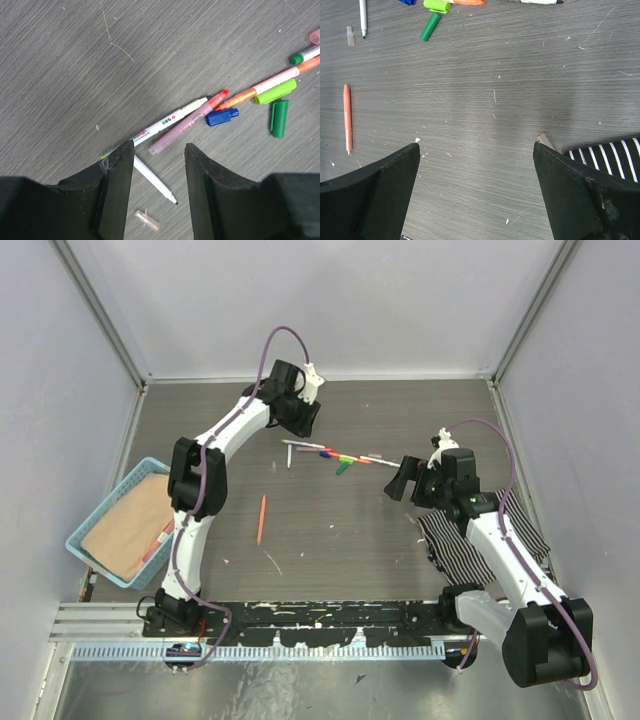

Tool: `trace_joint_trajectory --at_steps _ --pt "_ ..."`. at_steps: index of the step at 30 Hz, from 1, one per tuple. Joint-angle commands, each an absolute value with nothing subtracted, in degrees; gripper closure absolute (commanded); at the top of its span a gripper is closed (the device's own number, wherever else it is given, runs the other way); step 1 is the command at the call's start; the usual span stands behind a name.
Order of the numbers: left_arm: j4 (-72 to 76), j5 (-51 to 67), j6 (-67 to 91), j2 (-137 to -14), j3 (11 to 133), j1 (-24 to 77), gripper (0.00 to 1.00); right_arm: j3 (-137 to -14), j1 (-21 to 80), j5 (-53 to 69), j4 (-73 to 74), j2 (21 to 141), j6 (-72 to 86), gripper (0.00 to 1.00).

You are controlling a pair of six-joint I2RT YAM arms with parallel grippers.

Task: Insert the pens into the pen caps
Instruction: Move the pen to the center of the board.

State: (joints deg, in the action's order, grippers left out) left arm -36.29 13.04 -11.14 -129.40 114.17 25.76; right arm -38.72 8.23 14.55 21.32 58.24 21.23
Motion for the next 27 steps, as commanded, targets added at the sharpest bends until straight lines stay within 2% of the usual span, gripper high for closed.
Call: trace_joint_trajectory --at_steps 1,16,27 --pt "-38.05 13.32 -11.16 -132.53 118.79 25.71 0.49 -40.34 8.06 14.14 19.59 57.11 20.3 0.0" --pt "-42.27 12.35 -8.63 -142.35 131.16 25.77 0.49 -38.73 8.17 14.98 18.91 57.38 20.21 0.0" --pt "-43.86 6.95 -9.99 -145.12 132.8 27.21 0.5 -38.45 8.17 15.29 19.35 56.89 19.88 0.0"
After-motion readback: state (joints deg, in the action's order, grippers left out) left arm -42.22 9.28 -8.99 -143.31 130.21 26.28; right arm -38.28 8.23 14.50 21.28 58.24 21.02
